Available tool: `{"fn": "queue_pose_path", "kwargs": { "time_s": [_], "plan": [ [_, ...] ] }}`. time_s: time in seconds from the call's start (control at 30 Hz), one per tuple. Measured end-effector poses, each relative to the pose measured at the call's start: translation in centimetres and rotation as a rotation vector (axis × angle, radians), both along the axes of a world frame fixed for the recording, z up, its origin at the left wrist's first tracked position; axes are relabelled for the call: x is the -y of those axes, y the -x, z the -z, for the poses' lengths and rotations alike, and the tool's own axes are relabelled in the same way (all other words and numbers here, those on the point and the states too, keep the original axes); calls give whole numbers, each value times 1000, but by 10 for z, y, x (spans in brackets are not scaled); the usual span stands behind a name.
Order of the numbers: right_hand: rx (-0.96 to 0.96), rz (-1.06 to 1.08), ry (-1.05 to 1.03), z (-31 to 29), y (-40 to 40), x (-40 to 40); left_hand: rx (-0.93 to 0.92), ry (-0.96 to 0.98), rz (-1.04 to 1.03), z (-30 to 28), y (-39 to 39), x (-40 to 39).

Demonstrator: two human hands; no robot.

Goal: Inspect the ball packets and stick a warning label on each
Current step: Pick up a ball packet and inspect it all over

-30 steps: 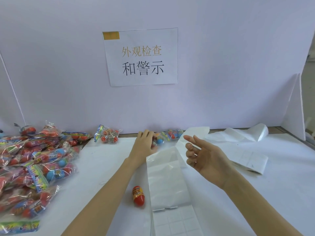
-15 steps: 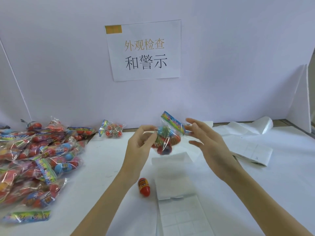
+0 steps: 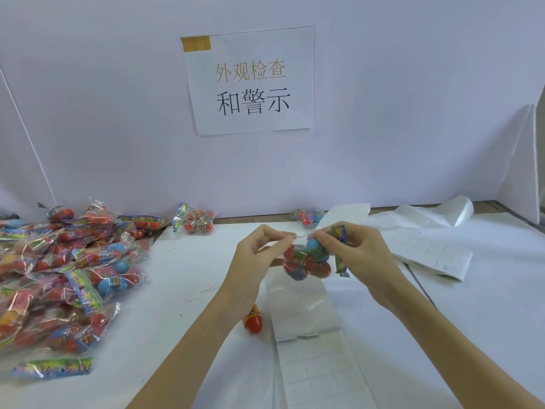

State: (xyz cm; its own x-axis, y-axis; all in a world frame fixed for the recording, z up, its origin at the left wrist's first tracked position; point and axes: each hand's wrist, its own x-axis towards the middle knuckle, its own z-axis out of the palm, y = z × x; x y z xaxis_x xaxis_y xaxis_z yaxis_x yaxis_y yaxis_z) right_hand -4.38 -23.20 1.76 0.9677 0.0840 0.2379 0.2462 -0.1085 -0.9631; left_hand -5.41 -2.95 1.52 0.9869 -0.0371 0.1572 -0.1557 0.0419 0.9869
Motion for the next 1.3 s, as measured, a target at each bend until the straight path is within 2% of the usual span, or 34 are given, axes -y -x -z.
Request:
{"fn": "queue_pose_path", "kwargs": {
  "time_s": [0.13, 0.27, 0.43, 0.6, 0.73, 0.83, 0.9, 1.03, 1.17, 1.3],
  "plan": [
    [-54, -66, -205, -7, 2, -2, -19, 64, -13, -2, -2, -4],
    [46, 6, -90, -3, 3, -5, 85, -168, -134, 0, -2, -3],
    [62, 16, -81, -1, 2, -3, 63, -276, -58, 1, 1, -1],
    [-52, 42, -139, -3, -1, -1, 77, -174, -127, 2, -3, -5],
    [-153, -184, -149, -5, 0, -1, 37, -79, -149, 7, -3, -4],
    [-124, -229, -238, -3, -1, -1, -65, 127, -104, 9, -4, -6],
    [-90, -192, -238, -1, -2, -1, -100, 183, -39, 9, -4, -7],
    [-106, -169, -136, 2, 0, -1, -88, 101, 28, 9, -2, -2],
    [-97, -161, -3, 2, 3, -8, -8, -56, -80, 13, -1, 2],
    [-30, -16, -56, 4, 2, -8, -20, -28, 10, 12, -2, 0]
  ]
}}
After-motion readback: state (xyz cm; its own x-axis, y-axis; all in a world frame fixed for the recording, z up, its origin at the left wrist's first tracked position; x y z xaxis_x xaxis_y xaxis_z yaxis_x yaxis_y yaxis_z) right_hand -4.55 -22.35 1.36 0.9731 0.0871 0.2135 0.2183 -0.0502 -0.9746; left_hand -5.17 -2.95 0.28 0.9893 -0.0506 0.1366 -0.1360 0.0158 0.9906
